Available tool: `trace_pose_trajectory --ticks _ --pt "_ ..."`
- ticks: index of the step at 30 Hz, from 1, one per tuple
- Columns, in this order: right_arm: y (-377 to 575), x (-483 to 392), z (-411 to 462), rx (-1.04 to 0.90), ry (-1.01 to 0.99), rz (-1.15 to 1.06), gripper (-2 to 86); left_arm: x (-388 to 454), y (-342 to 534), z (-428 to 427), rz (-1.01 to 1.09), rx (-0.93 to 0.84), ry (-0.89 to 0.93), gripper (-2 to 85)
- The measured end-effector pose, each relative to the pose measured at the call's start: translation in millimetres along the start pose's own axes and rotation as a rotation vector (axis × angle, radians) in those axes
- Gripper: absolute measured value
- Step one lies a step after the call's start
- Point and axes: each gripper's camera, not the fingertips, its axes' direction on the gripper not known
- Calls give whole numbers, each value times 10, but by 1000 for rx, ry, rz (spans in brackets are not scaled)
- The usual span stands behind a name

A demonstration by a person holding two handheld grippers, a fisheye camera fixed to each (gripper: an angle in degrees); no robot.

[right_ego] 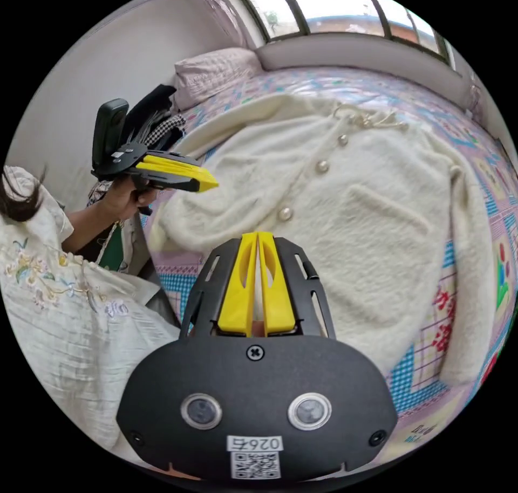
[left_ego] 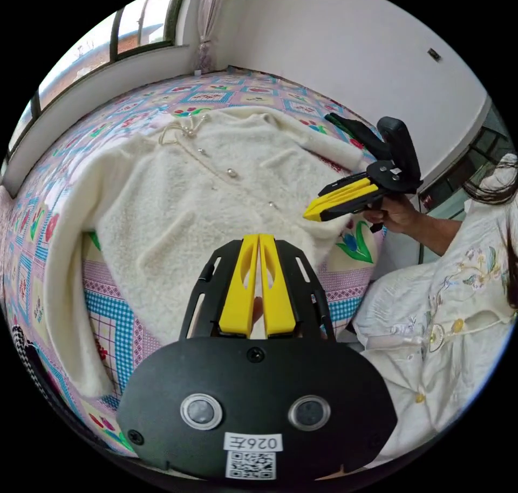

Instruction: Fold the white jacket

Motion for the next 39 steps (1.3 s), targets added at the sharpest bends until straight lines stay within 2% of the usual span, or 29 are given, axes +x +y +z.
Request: trace_pose_trajectory --ticks 2,3,6,11,15,18,21,25,28,29,33,37,39 --pt "67 -139 313 -127 -53 -37 -9 104 98 382 29 -134 -58 -10" --pt "87 -174 386 -156 -52 -45 -9 111 214 372 18 -53 -83 -10" --pt "168 -316 301 -118 2 -49 -9 -108 299 292 -131 -86 -24 -10" --pt "232 -418 -21 -48 54 -27 -9 -230 450 -102 -178 -22 -99 -10" --pt "338 -401 -153 -21 114 46 -5 -523 923 -421 -338 39 -163 -7" --pt "578 -335 -435 100 154 173 10 -781 1431 -659 -489 108 -177 3" --pt "878 -144 -708 199 212 361 57 -1068 1825 -747 -621 137 -136 64" --pt "1197 158 -888 245 257 565 100 -1392 1999 -640 -692 207 32 153" --pt "1248 290 -862 239 273 653 140 -1541 1866 -421 -675 183 88 175" --pt "1238 327 -819 231 257 675 145 -1568 1825 -366 -668 167 97 176" --pt "1114 295 -761 246 287 679 135 -1726 1596 -206 -632 79 31 65" --pt "869 219 -670 134 263 584 17 -2026 1553 -270 -595 70 103 22" --pt "841 136 -813 143 221 575 4 -2149 1639 -397 -600 102 133 17"
